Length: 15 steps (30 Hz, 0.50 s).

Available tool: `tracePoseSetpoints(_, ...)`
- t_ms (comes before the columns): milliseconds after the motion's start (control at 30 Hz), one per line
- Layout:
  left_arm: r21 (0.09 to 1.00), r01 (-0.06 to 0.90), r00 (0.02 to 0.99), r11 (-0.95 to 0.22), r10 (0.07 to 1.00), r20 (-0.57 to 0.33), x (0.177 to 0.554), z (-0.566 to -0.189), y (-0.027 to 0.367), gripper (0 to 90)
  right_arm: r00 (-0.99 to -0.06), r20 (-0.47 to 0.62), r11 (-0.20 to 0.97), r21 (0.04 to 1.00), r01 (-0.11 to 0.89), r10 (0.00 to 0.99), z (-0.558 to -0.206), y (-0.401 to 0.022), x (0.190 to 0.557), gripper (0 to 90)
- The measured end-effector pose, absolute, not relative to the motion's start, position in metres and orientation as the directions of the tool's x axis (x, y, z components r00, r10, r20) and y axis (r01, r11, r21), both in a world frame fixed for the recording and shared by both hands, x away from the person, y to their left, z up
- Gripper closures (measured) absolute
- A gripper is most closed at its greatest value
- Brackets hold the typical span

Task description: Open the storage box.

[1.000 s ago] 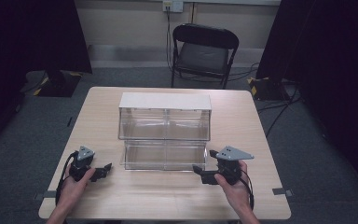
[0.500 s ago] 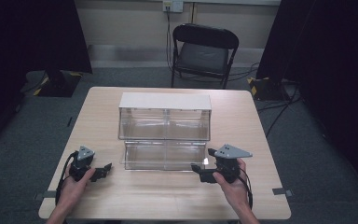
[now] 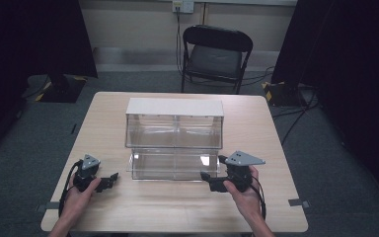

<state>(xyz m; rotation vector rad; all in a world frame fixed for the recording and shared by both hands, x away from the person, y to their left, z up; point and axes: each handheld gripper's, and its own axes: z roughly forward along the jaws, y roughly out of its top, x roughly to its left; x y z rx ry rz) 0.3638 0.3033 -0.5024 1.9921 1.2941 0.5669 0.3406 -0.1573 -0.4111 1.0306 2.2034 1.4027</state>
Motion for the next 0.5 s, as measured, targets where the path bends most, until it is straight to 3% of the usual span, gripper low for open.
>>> tracePoseSetpoints(500, 0.742, 0.614, 0.409, -0.268, 0.913, -0.009, 0.3638, -0.5026, 0.3032, 13.5, -0.683, 0.107, 0.238, 0.889, 0.391, 0.723, -0.4054, -0.1565, 0.3436, 12.1)
